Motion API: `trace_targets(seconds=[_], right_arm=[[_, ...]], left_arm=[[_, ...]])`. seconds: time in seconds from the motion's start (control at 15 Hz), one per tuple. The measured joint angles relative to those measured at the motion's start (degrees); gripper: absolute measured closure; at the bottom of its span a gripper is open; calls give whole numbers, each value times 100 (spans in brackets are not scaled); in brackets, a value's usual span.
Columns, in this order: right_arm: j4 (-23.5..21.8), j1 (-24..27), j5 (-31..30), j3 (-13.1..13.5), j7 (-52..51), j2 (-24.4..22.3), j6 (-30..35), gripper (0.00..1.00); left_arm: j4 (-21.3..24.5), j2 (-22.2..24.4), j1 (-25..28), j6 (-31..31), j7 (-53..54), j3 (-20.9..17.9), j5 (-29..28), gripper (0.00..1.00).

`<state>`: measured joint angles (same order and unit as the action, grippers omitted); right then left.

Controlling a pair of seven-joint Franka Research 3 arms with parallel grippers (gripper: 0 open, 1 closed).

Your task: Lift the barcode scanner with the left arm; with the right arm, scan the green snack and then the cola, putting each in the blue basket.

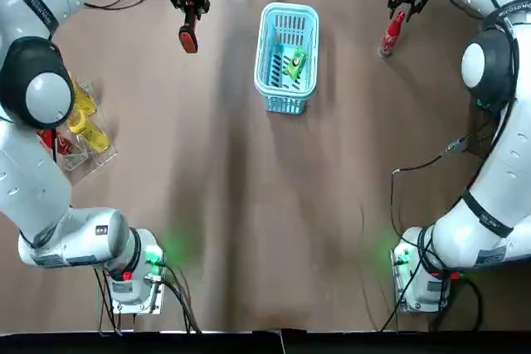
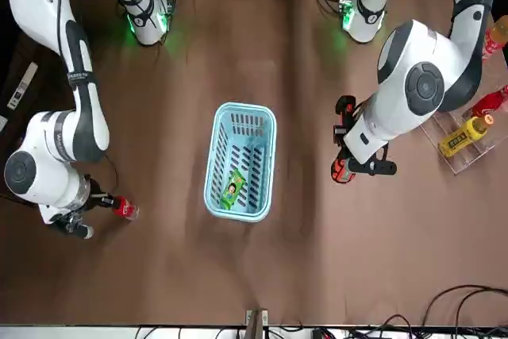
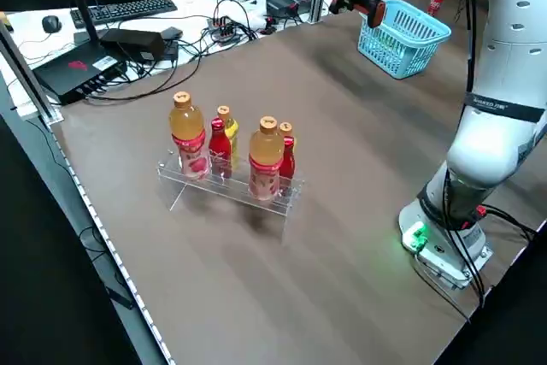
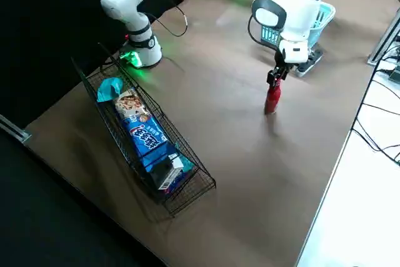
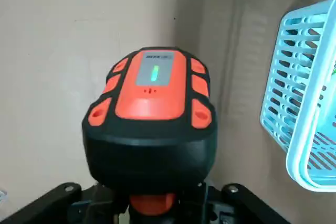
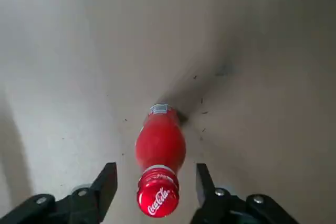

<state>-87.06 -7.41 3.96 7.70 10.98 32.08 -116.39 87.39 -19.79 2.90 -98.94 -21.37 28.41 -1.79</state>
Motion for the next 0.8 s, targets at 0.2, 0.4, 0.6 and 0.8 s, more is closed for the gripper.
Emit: trace_targets(seconds=[0.2, 0.4, 0.6, 0.8], right_arm=[[-9, 0, -6, 0, -1, 0, 0, 36], [-14, 4, -8, 2, 0, 0, -1, 53], [-14, 0, -8, -6, -1, -1, -13, 67], [-13, 1, -8, -8, -9, -1, -13, 68]], left_arm=[[0, -22, 5, 0, 0, 0, 0, 64], [0, -23, 12, -3, 0, -1, 0, 64], [0, -28, 27, -3, 0, -9, 0, 64], [0, -54, 36, -3, 0, -11, 0, 64]])
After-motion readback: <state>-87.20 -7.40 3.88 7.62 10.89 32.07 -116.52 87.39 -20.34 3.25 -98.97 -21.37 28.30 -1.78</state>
